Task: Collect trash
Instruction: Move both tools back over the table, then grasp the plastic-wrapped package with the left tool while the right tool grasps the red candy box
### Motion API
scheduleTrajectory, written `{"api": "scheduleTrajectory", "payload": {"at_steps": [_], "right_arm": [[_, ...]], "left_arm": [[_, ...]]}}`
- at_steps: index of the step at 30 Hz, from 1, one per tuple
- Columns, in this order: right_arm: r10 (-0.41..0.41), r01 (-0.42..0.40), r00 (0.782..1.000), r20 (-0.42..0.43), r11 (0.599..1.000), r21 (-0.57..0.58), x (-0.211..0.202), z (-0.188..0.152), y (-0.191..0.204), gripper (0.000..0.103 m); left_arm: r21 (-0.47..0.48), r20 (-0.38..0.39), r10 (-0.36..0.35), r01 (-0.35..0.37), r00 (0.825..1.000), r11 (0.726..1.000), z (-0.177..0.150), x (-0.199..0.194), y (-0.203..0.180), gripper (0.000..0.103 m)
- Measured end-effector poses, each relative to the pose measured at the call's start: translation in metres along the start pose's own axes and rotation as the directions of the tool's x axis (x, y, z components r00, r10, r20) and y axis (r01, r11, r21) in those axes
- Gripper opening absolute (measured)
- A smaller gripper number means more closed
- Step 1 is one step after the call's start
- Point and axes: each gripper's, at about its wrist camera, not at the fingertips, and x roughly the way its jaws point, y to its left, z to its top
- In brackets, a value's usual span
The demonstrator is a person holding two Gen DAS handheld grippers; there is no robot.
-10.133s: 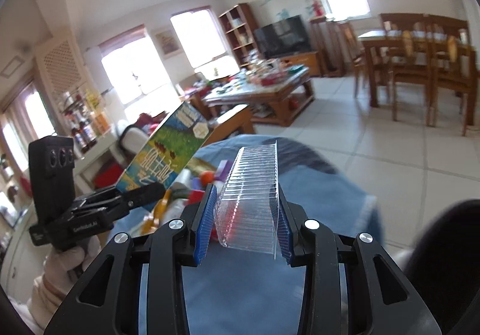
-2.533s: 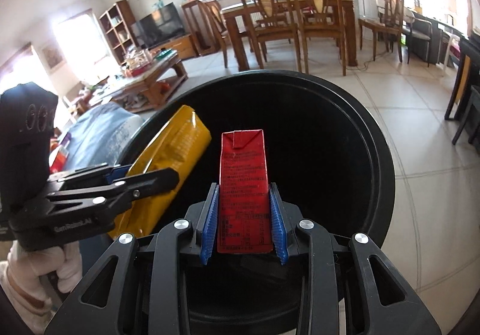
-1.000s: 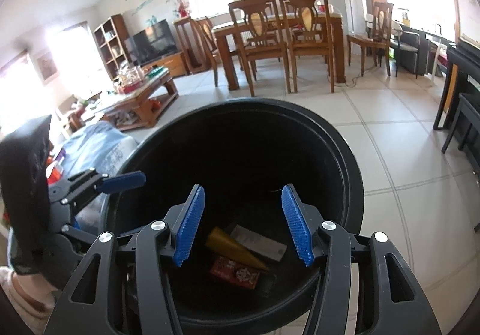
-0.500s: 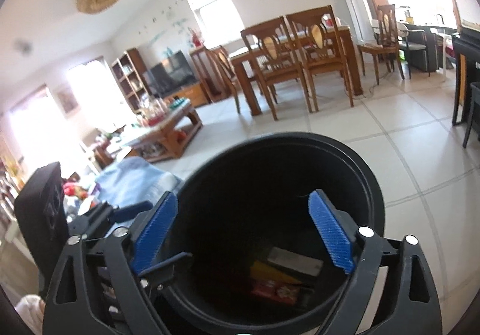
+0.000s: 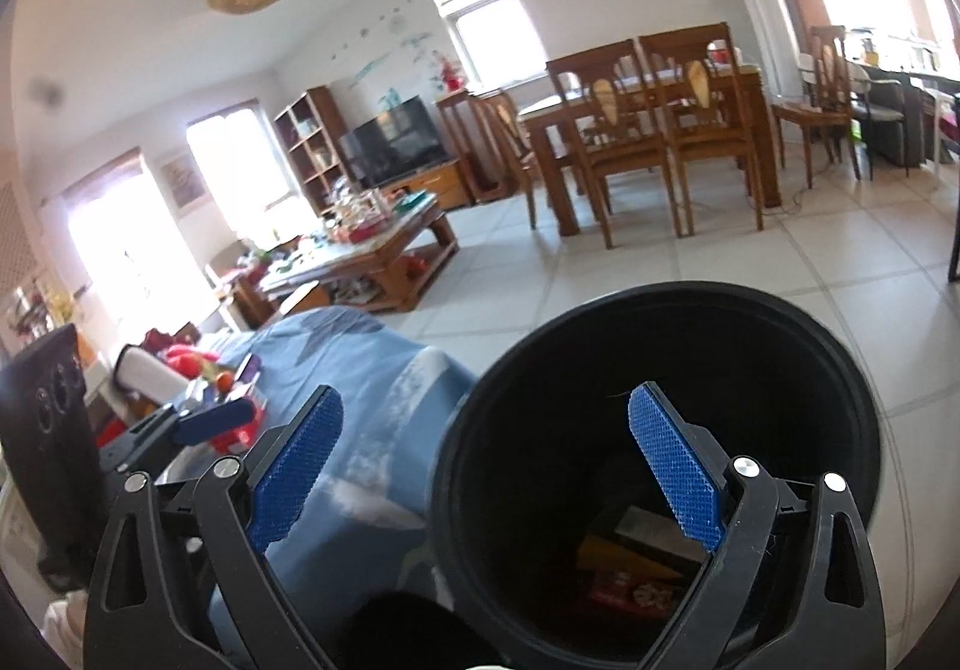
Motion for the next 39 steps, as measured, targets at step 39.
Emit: {"api": "scheduleTrajectory", "payload": {"at_steps": [39], "right_arm": [[0.186, -0.321, 0.896, -0.403, 0.898, -0.300, 0.195, -0.054, 0.264, 0.095]], "left_arm": [[-0.309, -0.309, 0.226, -0.323, 0.924, 0.895, -0.116, -0.085, 0.281, 0.098]]}}
